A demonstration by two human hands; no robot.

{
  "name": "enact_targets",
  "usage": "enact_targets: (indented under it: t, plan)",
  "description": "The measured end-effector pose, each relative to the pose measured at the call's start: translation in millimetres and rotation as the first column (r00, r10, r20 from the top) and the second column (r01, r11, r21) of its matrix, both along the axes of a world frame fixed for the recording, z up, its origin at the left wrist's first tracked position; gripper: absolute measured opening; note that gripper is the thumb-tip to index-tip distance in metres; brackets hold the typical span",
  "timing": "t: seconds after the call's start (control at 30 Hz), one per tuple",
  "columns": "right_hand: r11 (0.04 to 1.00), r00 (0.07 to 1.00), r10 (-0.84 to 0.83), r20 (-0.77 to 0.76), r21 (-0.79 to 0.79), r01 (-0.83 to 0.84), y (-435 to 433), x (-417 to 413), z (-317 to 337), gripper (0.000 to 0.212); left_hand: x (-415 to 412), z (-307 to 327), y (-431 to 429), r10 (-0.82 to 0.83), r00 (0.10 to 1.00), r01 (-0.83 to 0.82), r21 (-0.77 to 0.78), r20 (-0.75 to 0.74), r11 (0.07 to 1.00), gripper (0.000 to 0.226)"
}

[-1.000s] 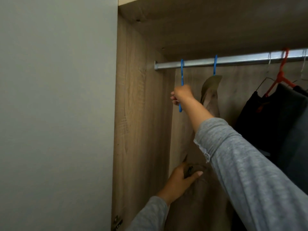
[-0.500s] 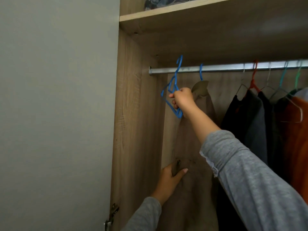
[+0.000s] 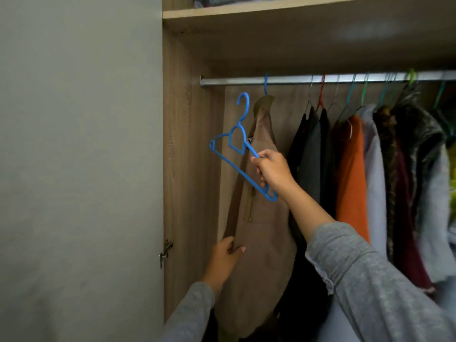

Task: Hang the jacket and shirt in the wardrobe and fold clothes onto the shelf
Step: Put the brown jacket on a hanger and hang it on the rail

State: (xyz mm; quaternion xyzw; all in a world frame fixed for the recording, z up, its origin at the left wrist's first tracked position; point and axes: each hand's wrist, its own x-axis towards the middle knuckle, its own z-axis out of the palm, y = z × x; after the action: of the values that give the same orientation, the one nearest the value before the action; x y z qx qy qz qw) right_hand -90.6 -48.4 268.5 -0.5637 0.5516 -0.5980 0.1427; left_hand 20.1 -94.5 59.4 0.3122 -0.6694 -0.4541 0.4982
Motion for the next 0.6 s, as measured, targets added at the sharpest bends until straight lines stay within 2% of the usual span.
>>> enact_targets:
  t: [0.17,0.3,0.33,0.43,0.53,0.6]
  plan:
    - [0.991,0.999,0.045,-0.004,0.123,-0.044,57,-4,-33,0.015,14,-10,44,0.113,0.993,-0.115,0.073,0.031,0.991,0.022]
    - [0.986,0.994,0.108,-0.023,0.130,-0.104,99,-18,-53,0.019,32,6,75,0.073,0.997,-0.070,0.148,-0.015,0.986,0.021]
    - [0.983,0.991,0.133,-0.033,0.129,-0.128,112,-23,-57,0.021,38,11,85,0.103,0.995,-0.101,0.132,-0.009,0.986,0.018]
    - [0.968,0.976,0.213,-0.044,0.148,-0.204,143,-34,-65,0.020,55,31,112,0.284,0.959,-0.283,-0.051,0.013,0.958,0.014]
    - [0.940,0.953,0.291,-0.078,0.208,-0.270,176,-42,-73,0.016,70,46,144,0.499,0.862,-0.452,-0.314,0.085,0.835,0.029]
    - [0.915,0.933,0.345,-0.107,0.260,-0.308,205,-47,-81,0.015,77,54,170,0.568,0.811,-0.461,-0.447,0.138,0.766,0.039]
